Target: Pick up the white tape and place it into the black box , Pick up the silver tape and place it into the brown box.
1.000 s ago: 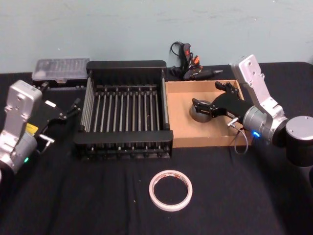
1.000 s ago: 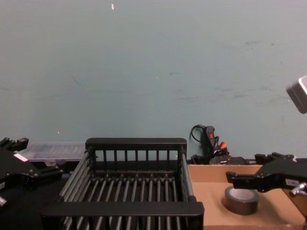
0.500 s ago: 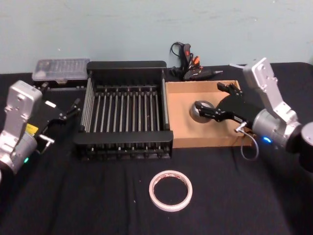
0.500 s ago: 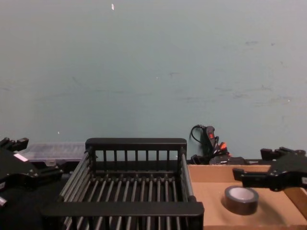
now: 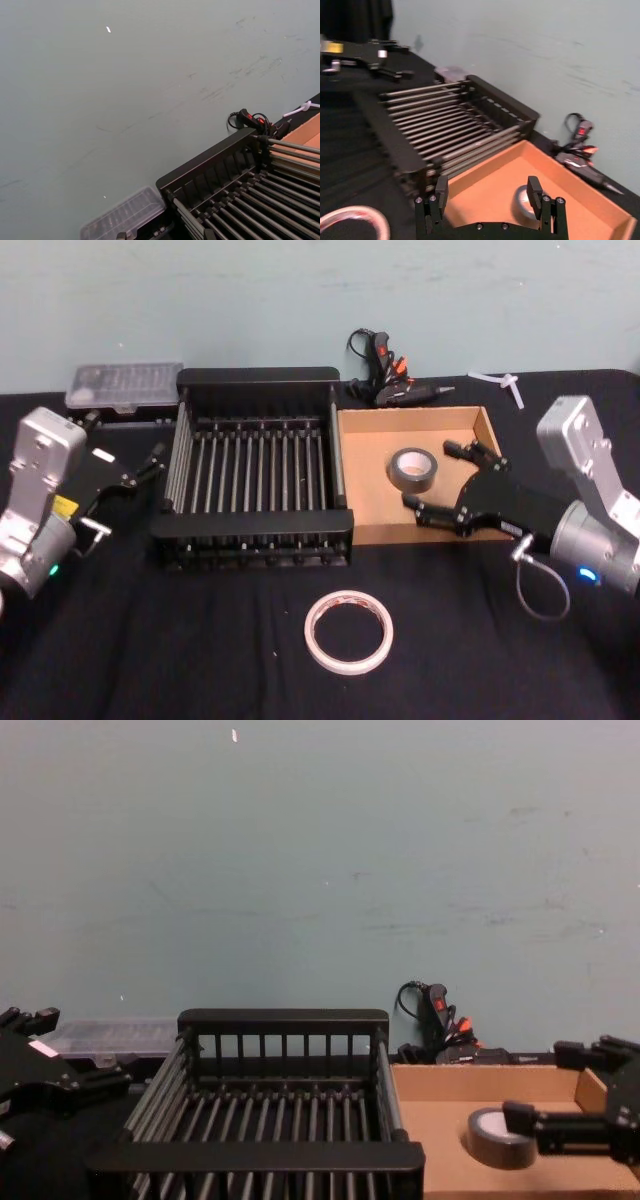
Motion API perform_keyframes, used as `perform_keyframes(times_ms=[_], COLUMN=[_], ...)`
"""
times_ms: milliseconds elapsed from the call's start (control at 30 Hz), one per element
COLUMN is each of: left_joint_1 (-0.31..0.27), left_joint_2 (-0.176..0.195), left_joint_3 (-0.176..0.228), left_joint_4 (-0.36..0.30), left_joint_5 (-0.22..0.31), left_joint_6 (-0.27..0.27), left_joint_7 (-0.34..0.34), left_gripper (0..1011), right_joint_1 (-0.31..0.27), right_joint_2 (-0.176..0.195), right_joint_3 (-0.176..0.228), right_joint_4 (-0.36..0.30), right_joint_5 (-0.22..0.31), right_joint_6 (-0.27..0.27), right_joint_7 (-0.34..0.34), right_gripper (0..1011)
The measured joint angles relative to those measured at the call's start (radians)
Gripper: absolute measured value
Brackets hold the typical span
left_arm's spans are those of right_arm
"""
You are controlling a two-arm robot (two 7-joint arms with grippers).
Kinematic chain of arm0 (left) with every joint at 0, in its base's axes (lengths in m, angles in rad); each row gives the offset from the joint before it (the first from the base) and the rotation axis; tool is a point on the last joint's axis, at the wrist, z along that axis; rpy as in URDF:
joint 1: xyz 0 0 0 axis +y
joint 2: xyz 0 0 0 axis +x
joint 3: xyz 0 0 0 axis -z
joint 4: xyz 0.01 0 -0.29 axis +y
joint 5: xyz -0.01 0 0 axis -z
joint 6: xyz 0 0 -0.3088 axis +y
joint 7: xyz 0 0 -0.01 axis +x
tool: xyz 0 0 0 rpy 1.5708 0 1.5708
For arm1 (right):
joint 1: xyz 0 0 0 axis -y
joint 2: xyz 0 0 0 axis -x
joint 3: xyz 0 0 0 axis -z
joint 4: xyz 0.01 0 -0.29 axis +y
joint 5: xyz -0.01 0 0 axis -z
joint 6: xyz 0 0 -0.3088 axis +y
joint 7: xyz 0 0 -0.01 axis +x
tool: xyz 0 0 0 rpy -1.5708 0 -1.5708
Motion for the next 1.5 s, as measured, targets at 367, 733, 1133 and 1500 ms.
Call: perform_keyframes(times_ms=[367,733,1133,1500], left_joint_1=[0.0,0.0,0.0,0.0], left_joint_2=[0.0,0.0,0.0,0.0], left_joint_3=[0.0,0.0,0.0,0.0], left_joint_4=[0.0,0.0,0.0,0.0], left_joint_5=[0.0,0.0,0.0,0.0], left_joint_6=[0.0,0.0,0.0,0.0], left_joint_7=[0.0,0.0,0.0,0.0], left_gripper=[1001,1001,1001,1001], right_joint_1=[-0.071,-0.081,-0.037,-0.012], right_joint_2=[0.063,0.082,0.058,0.041], right_joint_3=[-0.06,-0.127,-0.192,-0.223], right_joint_4=[-0.092,-0.103,-0.055,-0.022], right_joint_5=[0.026,0.04,0.041,0.04], right_joint_6=[0.026,0.085,0.156,0.191], right_joint_7=[0.035,0.051,0.043,0.036], right_gripper=[1002,1002,1002,1002])
